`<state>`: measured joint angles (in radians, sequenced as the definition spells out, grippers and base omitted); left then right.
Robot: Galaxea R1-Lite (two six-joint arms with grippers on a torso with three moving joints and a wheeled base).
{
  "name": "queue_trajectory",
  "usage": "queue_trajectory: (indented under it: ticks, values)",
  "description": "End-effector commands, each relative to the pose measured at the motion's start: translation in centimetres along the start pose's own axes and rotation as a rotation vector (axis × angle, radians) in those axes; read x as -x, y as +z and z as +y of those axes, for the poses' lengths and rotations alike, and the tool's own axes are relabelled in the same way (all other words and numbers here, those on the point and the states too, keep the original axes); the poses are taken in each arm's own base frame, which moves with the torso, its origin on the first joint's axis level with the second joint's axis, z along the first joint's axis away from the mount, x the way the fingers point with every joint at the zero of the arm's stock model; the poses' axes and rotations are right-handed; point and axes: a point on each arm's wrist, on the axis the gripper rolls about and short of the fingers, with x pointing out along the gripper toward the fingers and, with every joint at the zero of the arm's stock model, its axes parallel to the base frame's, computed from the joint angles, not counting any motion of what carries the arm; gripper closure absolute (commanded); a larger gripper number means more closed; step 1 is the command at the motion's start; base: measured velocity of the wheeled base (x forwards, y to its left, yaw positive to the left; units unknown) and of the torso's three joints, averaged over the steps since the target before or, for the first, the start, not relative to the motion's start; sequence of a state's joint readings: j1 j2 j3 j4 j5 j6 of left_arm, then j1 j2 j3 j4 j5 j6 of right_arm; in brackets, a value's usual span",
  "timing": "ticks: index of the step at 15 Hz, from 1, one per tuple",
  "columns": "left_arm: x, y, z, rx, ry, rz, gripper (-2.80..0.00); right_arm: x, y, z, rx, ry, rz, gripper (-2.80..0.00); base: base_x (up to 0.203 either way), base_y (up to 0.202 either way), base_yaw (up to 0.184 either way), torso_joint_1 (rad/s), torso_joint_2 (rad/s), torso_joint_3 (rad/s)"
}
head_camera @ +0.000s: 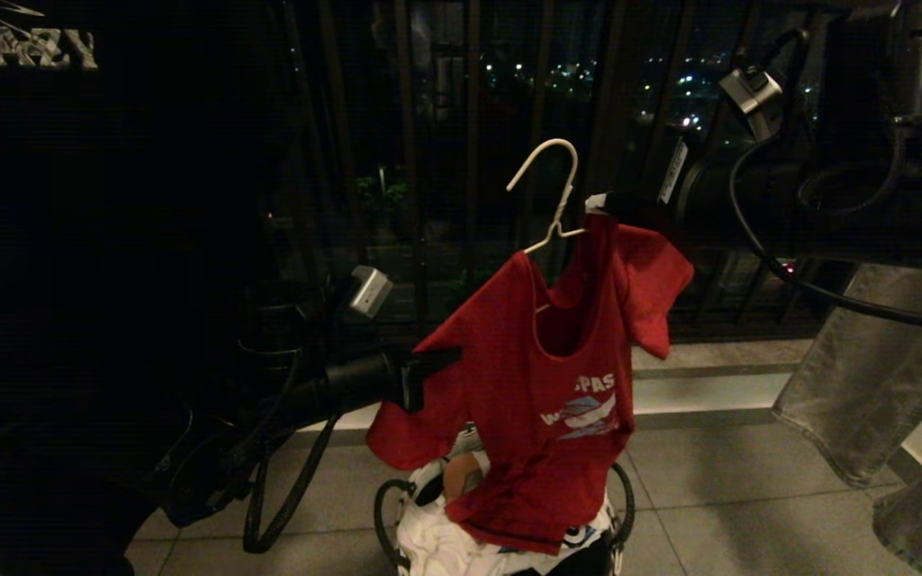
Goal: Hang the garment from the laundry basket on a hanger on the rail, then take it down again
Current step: Hang the clothes on the clothes rack
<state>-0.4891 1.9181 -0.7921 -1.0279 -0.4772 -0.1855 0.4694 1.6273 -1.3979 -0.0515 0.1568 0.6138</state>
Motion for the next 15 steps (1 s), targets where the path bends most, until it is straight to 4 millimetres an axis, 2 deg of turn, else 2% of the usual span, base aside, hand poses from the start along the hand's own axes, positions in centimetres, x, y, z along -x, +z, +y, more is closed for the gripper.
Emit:
queue_trajectory:
  ticks: [1,4,8,12,15]
  values:
    - [-0.1,-0.1,0.1,0.002,-0.003,0.001,0.0,-0.4,-0.2,-0.2,-0.006,-0.006,0.01,0.0,0.0,0.0,0.0,0.0,0.0,0.0]
    - [-0.4,-0.5,0.3,0.001,-0.004,-0.006,0.0,0.8,0.1,0.4,0.002,0.017,-0.006,0.0,0.0,0.0,0.0,0.0,0.0,0.0]
    - [-1.1,-1.4,0.0,0.017,-0.035,-0.064,0.0,0.5,-0.2,0.5,0.003,0.021,0.006,0.0,0.0,0.0,0.0,0.0,0.0,0.0]
    - [-1.2,-1.6,-0.2,0.028,-0.045,-0.06,0.0,0.4,-1.8,1.6,0.008,0.055,0.057,0.0,0.0,0.0,0.0,0.0,0.0,0.0]
    - [-1.4,-1.8,-0.3,0.031,-0.047,-0.057,0.0,0.4,-1.9,1.8,0.009,0.057,0.061,0.0,0.0,0.0,0.0,0.0,0.0,0.0]
